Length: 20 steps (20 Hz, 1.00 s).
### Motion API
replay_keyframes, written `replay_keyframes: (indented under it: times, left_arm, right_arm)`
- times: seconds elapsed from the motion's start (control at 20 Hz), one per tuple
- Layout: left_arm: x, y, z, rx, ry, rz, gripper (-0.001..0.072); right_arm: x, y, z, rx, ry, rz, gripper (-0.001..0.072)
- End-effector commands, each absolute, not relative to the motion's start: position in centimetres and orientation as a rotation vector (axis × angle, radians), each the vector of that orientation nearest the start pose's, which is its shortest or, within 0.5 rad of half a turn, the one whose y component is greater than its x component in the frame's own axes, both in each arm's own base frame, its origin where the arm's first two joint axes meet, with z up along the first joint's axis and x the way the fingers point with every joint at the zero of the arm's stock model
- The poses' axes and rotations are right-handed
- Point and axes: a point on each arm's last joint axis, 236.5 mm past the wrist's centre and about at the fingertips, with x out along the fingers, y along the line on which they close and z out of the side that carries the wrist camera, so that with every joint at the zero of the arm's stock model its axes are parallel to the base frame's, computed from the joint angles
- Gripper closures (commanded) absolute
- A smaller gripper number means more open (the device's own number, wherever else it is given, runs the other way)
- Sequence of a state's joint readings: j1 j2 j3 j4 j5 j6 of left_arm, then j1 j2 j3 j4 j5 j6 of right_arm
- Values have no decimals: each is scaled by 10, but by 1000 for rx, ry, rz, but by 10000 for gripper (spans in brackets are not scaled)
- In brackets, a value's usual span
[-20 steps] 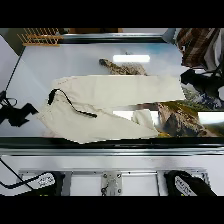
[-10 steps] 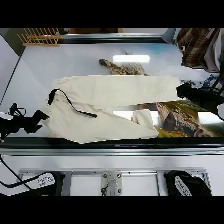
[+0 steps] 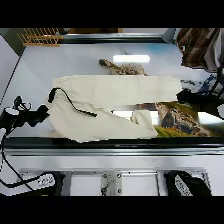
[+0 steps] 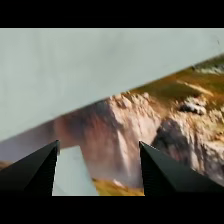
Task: Fold the clothes and pants, and hang the long-sleeved shirts on hangers.
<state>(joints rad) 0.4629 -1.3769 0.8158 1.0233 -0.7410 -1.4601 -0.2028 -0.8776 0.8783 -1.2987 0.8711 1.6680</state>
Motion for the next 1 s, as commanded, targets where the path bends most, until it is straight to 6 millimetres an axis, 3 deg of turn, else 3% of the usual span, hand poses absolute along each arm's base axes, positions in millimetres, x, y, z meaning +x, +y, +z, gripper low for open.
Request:
replay_keyframes:
  times: [0.0, 0.15, 0.35, 0.5, 0.65, 0.7, 0.75, 0.8, 0.85, 0.95]
  left_arm:
    - [379, 87, -80, -733, 1131, 205, 695]
    - [380, 84, -75, -735, 1139, 189, 695]
    - [372, 79, -81, -745, 1166, 187, 695]
    - [364, 75, -89, -754, 1191, 187, 695]
    - [365, 76, -88, -754, 1189, 188, 695]
    - [365, 76, -88, -753, 1188, 188, 695]
    - [365, 76, -88, -752, 1187, 188, 695]
    - [365, 77, -86, -748, 1181, 188, 695]
    - [367, 80, -79, -745, 1159, 193, 695]
    - [370, 94, -59, -730, 1087, 214, 695]
  right_arm:
    - [312, -36, 11, 482, 1155, -177, 181]
    - [302, -7, -46, 512, 1310, -67, 181]
    - [326, 57, -94, 517, 1346, 114, 182]
    - [339, 93, -112, 526, 1333, 160, 181]
    - [343, 101, -119, 504, 1326, 166, 183]
    - [344, 100, -119, 502, 1317, 163, 266]
    - [347, 97, -116, 490, 1303, 161, 470]
    - [351, 94, -111, 468, 1281, 160, 609]
    - [358, 88, -99, 434, 1248, 163, 691]
    - [366, 63, -63, 347, 1185, 140, 699]
